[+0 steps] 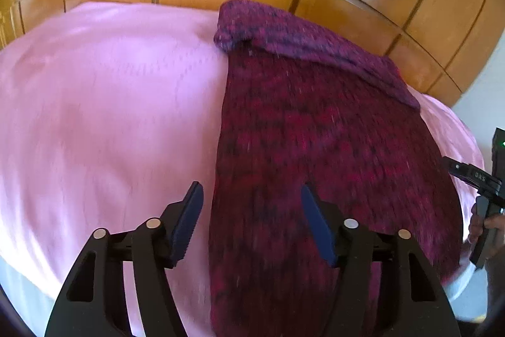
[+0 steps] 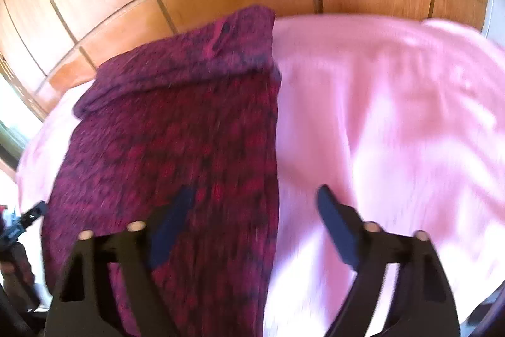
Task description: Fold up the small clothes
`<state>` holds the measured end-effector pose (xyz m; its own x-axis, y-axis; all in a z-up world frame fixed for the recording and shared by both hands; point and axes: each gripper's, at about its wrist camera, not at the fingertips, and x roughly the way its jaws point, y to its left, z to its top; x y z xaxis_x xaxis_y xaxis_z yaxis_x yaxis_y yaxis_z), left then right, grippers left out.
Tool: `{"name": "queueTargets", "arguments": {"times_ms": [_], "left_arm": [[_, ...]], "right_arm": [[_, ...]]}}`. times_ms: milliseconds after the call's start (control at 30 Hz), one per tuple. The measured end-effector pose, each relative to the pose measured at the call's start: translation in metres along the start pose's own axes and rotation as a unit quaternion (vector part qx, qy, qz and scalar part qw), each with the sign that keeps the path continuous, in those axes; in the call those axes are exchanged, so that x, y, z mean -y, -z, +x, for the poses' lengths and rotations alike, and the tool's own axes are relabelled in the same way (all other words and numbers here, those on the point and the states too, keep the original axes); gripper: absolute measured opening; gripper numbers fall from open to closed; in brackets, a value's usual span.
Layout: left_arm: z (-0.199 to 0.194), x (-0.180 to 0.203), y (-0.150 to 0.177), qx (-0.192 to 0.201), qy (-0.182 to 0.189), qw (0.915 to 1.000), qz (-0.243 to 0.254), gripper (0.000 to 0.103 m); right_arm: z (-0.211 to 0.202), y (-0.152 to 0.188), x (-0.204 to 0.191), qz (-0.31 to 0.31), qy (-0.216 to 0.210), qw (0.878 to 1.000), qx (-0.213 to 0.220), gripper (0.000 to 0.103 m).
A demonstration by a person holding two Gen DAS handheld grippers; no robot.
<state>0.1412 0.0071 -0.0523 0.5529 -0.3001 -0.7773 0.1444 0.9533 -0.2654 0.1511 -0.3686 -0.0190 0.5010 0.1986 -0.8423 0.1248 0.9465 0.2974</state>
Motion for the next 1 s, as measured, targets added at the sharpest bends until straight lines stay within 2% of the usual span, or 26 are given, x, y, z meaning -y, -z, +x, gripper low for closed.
{"name": "queueTargets", "arguments": {"times_ms": [33,100,267,300,333,400,433,467,500,600,767,933,1000], "left_arm": [[-0.002,0.0,0.005,-0.006,0.006,1.0,0.005,0.053],[-0.01,0.001,0.019,-0.017,0.014,0.9996,0.019,0.052],[-0.026,0.006,0.047,-0.05,0.038,0.9971,0.042,0.052],[-0.027,0.007,0.05,-0.055,0.039,0.9968,0.043,0.05],[-0.029,0.007,0.055,-0.062,0.04,0.9964,0.043,0.045],[-0.033,0.006,0.059,-0.063,0.04,0.9963,0.042,0.025],[-0.036,0.005,0.058,-0.061,0.045,0.9962,0.041,0.021],[-0.039,0.004,0.057,-0.058,0.054,0.9961,0.037,0.015],[-0.041,0.003,0.053,-0.056,0.061,0.996,0.031,0.011],[-0.054,-0.004,0.038,-0.039,0.112,0.9929,-0.006,0.01],[-0.061,-0.01,-0.003,0.009,0.19,0.9802,-0.053,0.009],[-0.035,-0.01,-0.052,0.031,0.212,0.9733,-0.081,0.008],[-0.02,-0.012,-0.072,0.035,0.205,0.9736,-0.094,0.008]], "right_arm": [[-0.001,0.006,0.001,0.004,-0.006,1.0,-0.007,0.058],[-0.008,0.017,0.003,0.014,-0.022,1.0,-0.016,0.051],[-0.026,0.049,0.001,0.023,-0.048,0.997,-0.05,0.049],[-0.029,0.056,-0.001,0.021,-0.052,0.997,-0.06,0.048],[-0.031,0.062,-0.003,0.018,-0.055,0.996,-0.068,0.046],[-0.034,0.073,-0.009,0.009,-0.066,0.994,-0.091,0.042],[-0.033,0.076,-0.012,0.007,-0.069,0.993,-0.099,0.038],[-0.032,0.079,-0.015,0.005,-0.075,0.991,-0.107,0.034],[-0.033,0.078,-0.018,0.005,-0.082,0.99,-0.112,0.026],[-0.046,0.06,-0.02,0.029,-0.137,0.987,-0.085,0.019],[-0.051,0.014,-0.024,0.064,-0.205,0.977,-0.021,0.018],[-0.02,-0.034,-0.015,0.094,-0.203,0.975,0.001,0.017],[-0.003,-0.055,-0.005,0.116,-0.193,0.974,0.003,0.016]]}}
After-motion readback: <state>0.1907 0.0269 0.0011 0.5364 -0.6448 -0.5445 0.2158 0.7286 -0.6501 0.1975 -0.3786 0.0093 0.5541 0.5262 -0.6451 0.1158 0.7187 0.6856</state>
